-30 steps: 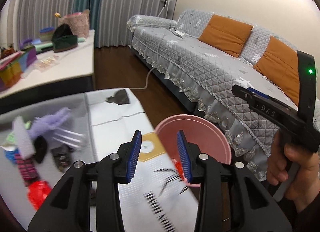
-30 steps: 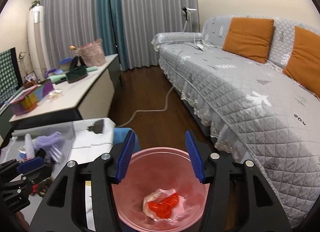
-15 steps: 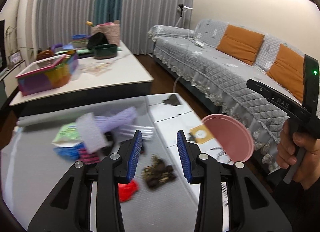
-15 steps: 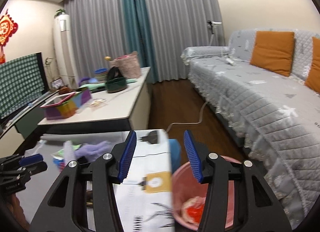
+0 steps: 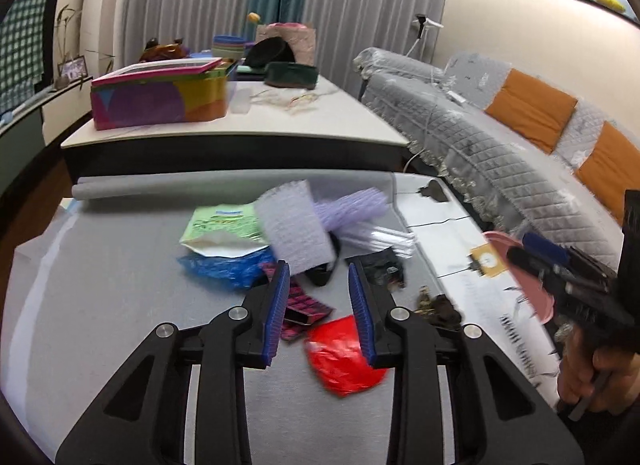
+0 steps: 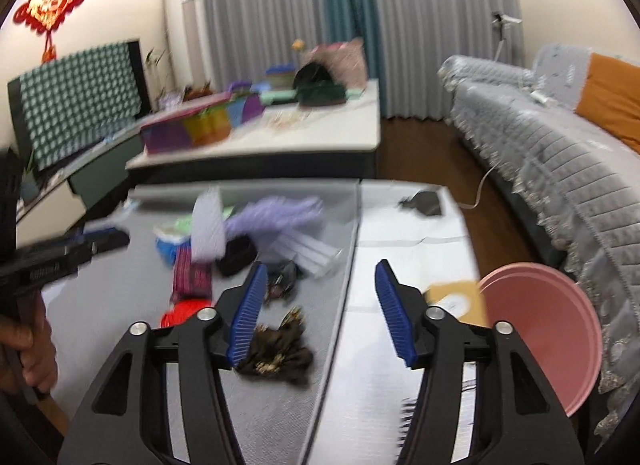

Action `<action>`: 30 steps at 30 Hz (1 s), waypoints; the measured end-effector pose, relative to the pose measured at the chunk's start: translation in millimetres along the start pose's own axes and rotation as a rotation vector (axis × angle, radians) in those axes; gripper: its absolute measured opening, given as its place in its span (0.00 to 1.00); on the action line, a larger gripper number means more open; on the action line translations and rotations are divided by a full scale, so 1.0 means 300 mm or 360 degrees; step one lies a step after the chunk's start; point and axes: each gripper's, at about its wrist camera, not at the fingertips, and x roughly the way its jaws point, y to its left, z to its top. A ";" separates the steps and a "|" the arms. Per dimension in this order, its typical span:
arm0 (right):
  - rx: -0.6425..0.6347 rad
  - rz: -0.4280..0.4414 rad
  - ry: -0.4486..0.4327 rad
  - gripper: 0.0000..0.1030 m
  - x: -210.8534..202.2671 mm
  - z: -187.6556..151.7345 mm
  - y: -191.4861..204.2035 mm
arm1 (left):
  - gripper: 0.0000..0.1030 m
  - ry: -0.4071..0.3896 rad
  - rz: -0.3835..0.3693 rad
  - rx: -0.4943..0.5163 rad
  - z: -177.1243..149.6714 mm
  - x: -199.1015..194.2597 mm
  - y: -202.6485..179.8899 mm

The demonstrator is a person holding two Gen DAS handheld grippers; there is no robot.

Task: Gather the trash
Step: 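Move both open grippers back over the trash on the table, then grasp the gold-patterned dark scrunchie with the right gripper while the left grasps the pink-black wrapper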

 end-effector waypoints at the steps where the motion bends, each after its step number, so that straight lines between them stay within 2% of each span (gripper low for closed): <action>1: -0.0029 0.0017 0.0045 0.58 0.033 -0.018 0.016 | 0.30 0.0010 0.0010 -0.0003 -0.003 0.014 0.014; 6: -0.0083 0.0073 0.0170 0.68 0.122 -0.064 0.055 | 0.30 0.0087 0.0019 -0.0126 -0.027 0.092 0.089; 8: -0.0089 0.0114 0.0222 0.75 0.148 -0.079 0.070 | 0.30 0.0114 0.0016 -0.0168 -0.035 0.122 0.108; 12: -0.0139 0.0162 0.0307 0.77 0.192 -0.105 0.094 | 0.31 0.0175 0.0031 -0.0227 -0.051 0.185 0.129; 15: -0.0144 0.0190 0.0360 0.77 0.218 -0.118 0.098 | 0.40 0.0225 0.0047 -0.0262 -0.060 0.229 0.141; 19: -0.0173 0.0217 0.0428 0.77 0.247 -0.136 0.108 | 0.47 0.0300 0.0036 -0.0322 -0.074 0.288 0.154; 24: -0.0196 0.0228 0.0454 0.77 0.256 -0.142 0.111 | 0.47 0.0378 0.0018 -0.0364 -0.098 0.339 0.155; 28: -0.0205 0.0226 0.0465 0.68 0.261 -0.140 0.107 | 0.46 0.0384 -0.0007 -0.0370 -0.094 0.339 0.144; 30: -0.0207 0.0235 0.0471 0.61 0.264 -0.138 0.104 | 0.36 0.0391 -0.0022 -0.0371 -0.093 0.342 0.144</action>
